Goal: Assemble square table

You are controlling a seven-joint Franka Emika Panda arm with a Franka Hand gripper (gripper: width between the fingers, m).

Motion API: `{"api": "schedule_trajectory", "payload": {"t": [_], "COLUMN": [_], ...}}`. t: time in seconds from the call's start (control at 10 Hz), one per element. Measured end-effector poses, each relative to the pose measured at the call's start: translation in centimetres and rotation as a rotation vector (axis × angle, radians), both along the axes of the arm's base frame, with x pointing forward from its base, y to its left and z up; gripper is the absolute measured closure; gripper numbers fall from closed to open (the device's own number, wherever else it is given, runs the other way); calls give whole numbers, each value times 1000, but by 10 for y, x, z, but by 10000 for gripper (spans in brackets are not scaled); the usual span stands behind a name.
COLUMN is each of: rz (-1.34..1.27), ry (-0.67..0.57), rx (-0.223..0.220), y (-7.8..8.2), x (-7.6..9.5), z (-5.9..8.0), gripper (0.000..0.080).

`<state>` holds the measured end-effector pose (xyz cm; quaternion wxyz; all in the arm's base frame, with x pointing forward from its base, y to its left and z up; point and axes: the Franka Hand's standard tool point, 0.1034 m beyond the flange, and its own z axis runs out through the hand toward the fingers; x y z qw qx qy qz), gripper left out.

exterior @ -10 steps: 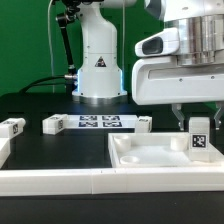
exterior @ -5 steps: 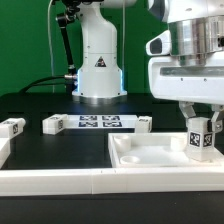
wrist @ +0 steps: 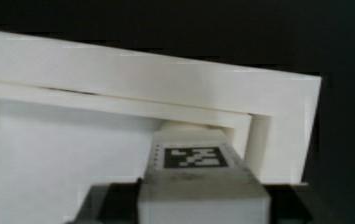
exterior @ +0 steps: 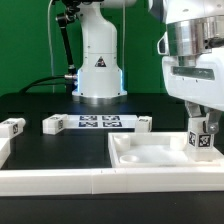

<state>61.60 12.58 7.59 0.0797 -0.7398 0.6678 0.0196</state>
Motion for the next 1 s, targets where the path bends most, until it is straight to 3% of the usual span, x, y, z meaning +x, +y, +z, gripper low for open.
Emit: {"api": "schedule_trajectory", "payload": {"t": [0.3,0.4,0.5,1.0], "rz": [68,163,273,622], "ry": [-7,-15,-24,-77], "rx": [-6,-12,-18,-44], "y": [0,0,0,-1], "x": [0,-1,-1,-1], "z": [0,0,0,0], "gripper": [443,254,183,150]}}
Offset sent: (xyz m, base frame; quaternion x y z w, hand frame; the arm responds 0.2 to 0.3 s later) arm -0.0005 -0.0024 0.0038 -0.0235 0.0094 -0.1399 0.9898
